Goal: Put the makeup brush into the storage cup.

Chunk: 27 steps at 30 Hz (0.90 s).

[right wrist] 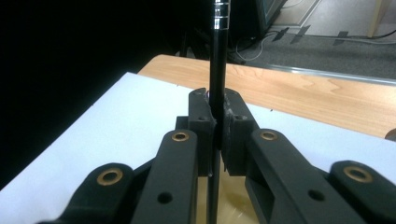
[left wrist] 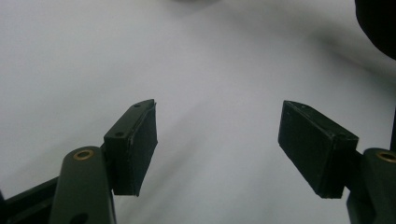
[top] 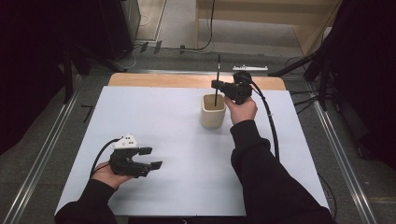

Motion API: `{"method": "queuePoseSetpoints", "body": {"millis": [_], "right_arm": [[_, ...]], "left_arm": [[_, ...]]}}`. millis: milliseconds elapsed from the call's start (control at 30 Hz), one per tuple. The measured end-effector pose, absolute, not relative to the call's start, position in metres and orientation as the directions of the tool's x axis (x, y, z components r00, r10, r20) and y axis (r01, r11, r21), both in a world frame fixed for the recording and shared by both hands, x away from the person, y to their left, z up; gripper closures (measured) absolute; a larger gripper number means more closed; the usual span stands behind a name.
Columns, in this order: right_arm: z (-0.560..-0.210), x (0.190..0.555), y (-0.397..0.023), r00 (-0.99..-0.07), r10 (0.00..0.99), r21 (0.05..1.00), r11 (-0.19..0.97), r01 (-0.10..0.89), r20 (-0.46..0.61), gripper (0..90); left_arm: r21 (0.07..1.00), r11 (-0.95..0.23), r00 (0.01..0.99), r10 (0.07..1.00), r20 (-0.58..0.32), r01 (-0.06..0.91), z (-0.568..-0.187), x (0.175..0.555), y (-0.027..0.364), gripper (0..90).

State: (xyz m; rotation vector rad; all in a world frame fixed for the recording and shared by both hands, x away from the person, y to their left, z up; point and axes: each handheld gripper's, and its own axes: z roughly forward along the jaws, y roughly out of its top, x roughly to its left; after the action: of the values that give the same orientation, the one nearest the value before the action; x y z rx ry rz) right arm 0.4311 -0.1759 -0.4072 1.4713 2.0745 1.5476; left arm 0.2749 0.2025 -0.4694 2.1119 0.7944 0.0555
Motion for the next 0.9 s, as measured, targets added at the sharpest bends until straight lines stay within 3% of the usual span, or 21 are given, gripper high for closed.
{"method": "queuePoseSetpoints", "body": {"millis": [900], "right_arm": [[-0.435, 0.417, -0.177, -0.512, 0.761, 0.790, -0.001, 0.613, 0.398, 85.8]], "left_arm": [[0.738, -0.435, 0.798, 0.559, -0.228, 0.516, -0.469, 0.275, 0.201, 29.0]]}}
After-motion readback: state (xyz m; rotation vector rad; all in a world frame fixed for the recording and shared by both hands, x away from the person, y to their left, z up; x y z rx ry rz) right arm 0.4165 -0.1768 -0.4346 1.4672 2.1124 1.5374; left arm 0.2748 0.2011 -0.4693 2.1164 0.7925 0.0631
